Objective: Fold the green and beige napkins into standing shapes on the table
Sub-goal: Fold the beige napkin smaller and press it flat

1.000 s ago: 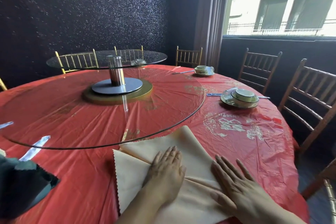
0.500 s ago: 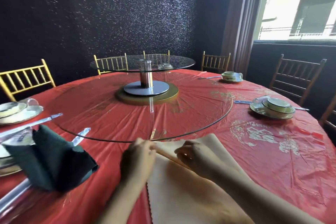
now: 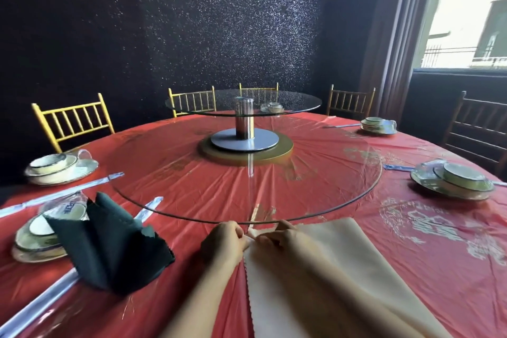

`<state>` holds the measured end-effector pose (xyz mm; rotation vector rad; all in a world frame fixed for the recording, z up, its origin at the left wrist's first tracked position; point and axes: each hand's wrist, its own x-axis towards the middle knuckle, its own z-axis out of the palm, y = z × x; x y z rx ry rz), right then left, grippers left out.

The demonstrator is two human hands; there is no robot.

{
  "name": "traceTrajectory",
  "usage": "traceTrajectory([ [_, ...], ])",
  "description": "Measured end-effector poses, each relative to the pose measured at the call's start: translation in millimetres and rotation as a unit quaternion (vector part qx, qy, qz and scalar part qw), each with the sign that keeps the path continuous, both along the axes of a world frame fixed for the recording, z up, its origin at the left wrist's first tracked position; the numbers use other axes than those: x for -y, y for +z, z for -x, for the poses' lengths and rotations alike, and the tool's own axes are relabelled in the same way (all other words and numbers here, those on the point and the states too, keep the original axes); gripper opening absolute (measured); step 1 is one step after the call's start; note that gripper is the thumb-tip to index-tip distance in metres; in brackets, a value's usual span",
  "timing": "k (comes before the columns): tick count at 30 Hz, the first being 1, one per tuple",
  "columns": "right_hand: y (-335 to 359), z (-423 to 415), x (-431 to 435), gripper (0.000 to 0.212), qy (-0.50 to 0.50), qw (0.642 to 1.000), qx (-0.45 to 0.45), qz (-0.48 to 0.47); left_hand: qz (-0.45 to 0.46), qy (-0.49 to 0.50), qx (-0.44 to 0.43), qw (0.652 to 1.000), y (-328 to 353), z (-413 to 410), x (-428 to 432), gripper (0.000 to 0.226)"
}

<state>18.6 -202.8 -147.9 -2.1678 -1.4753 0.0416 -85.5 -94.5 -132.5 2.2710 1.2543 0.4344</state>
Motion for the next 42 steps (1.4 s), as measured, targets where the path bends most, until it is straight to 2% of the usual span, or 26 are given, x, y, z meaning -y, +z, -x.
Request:
traceTrajectory([
  [4,-3.5,8.6,3.8,0.028,-0.033,0.999,0.008,-0.043,0.012,0.022,0.003,1.000,-0.2,-4.3,0.7,0.019],
  [11,-7.5,5.3,1.5,0.038,-0.006,0.999,-0.006,-0.046,0.066,0.033,0.027,0.997,4.2,-8.2,3.2,0.012],
  [15,-8.3,4.4,0.9,0.031,0.000,0.999,-0.004,-0.044,0.076,0.034,0.065,0.994,5.0,-12.0,5.6,0.026],
  [20,-8.2,1.9,1.2,0.047,0.009,0.998,-0.018,-0.052,0.129,0.019,0.120,0.984,3.8,-13.6,2.0,0.029],
  [24,-3.7,1.4,2.4,0.035,0.024,0.999,0.009,-0.023,0.157,0.012,0.113,0.981,4.5,-12.4,-3.6,0.009],
  [28,0.7,3.3,5.1,0.030,0.046,0.996,0.066,0.026,0.175,0.015,0.127,0.976,6.4,-15.8,-6.3,0.021],
  [30,1.1,3.8,5.8,0.030,0.044,0.997,0.065,0.024,0.175,0.021,0.132,0.976,6.2,-16.6,-6.3,0.016],
  [38,-1.6,2.1,6.2,0.028,0.051,0.996,0.072,-0.002,0.153,0.050,0.128,0.979,5.7,-18.8,-3.6,0.019],
  [40,-5.2,1.6,5.5,0.030,0.051,0.997,0.048,-0.030,0.157,0.050,0.148,0.975,4.3,-17.4,-2.6,0.019],
  [42,-6.7,1.9,5.7,0.029,0.036,0.996,-0.013,-0.082,0.179,0.042,0.194,0.964,3.9,-14.9,-2.7,0.025],
])
